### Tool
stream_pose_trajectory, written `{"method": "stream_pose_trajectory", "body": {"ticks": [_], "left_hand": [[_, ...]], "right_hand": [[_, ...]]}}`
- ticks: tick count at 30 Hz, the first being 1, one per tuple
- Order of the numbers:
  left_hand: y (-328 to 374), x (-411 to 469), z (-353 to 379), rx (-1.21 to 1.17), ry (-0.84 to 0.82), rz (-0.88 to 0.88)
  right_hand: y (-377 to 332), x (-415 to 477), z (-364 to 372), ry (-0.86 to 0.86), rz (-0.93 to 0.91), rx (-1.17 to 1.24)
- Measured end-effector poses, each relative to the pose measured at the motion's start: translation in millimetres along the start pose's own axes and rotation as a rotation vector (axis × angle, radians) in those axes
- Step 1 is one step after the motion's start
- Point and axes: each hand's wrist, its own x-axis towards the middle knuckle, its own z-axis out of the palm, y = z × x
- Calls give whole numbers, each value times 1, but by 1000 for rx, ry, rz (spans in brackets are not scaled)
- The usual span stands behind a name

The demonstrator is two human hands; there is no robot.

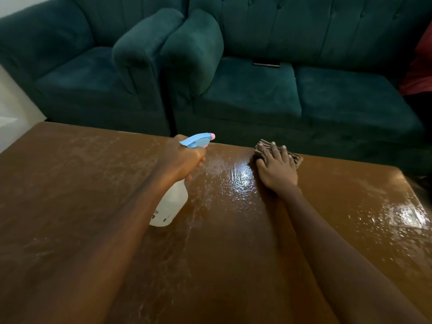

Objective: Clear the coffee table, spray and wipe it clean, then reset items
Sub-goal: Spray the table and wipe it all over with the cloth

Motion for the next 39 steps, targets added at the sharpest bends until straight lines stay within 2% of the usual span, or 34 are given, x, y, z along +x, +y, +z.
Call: {"method": "stream_pose_trajectory", "body": {"ticks": [5,9,16,23,30,35,39], "left_hand": [[2,-2,6,34,2,-8],[3,-3,10,54,21,-22],[1,-4,6,28,-32,-8],[-21,10,-28,151,-126,9],[-51,35,-73,284,-122,-46],[-69,42,-78,222,-130,-79],[-72,39,-81,211,-122,-38]], "right_hand": [[-61,-5,18,-47,-237,7],[-54,-41,28,-39,-334,-10],[-39,-75,24,-33,-277,-28],[-41,-86,28,-26,-178,-58],[-52,-67,33,-28,-94,-1],[-72,-33,31,-31,-26,34],[-105,3,31,-36,1,50]]}}
